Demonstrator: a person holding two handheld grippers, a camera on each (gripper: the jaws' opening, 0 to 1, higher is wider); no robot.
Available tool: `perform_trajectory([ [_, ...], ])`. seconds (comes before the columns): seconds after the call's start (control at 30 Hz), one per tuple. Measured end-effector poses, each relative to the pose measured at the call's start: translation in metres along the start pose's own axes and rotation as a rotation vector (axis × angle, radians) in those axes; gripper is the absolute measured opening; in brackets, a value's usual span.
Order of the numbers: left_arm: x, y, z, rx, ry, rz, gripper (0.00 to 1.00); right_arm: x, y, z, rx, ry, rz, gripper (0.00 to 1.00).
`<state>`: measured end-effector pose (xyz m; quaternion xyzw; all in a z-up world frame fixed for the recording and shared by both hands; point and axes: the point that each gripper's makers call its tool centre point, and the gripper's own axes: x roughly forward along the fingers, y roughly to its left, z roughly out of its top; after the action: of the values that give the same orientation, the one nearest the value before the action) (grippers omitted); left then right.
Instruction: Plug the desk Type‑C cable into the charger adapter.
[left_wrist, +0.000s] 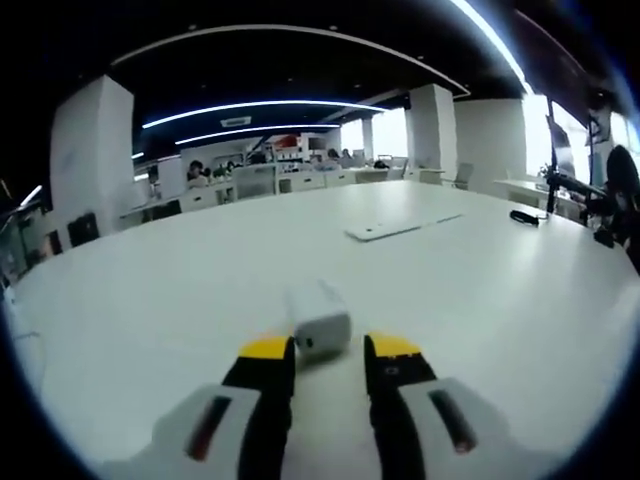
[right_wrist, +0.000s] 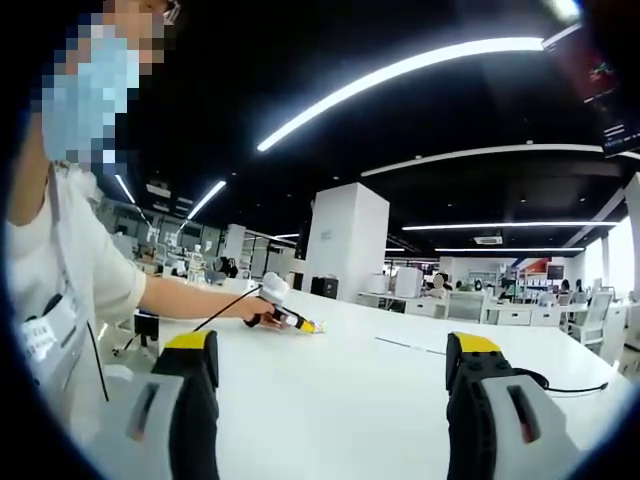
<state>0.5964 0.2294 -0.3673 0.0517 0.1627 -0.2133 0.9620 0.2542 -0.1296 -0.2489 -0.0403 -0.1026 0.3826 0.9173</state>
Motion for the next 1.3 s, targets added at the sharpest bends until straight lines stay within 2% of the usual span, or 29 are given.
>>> perform_trajectory([
  [0.27, -0.004, -0.013, 0.001, 0.004, 0.001, -0.028, 0.29, 0.000, -0.002, 0.001, 0.003, -0.002, 0.002, 0.96],
  [0.37, -0.004, -0.020, 0.002, -0.016, 0.003, -0.057, 0.29, 0.000, -0.003, 0.002, 0.003, -0.002, -0.001, 0.96],
  [0.73, -0.001, -0.043, 0.010, 0.042, 0.026, -0.102, 0.28, 0.000, -0.004, 0.002, 0.007, -0.002, 0.001, 0.96],
  [1.03, 0.007, -0.050, 0.014, 0.072, 0.035, -0.110, 0.28, -0.001, -0.006, 0.004, 0.002, -0.004, -0.005, 0.96],
  [1.3, 0.011, -0.048, 0.016, 0.087, 0.041, -0.109, 0.27, -0.002, -0.006, 0.005, 0.001, -0.006, -0.004, 0.96],
])
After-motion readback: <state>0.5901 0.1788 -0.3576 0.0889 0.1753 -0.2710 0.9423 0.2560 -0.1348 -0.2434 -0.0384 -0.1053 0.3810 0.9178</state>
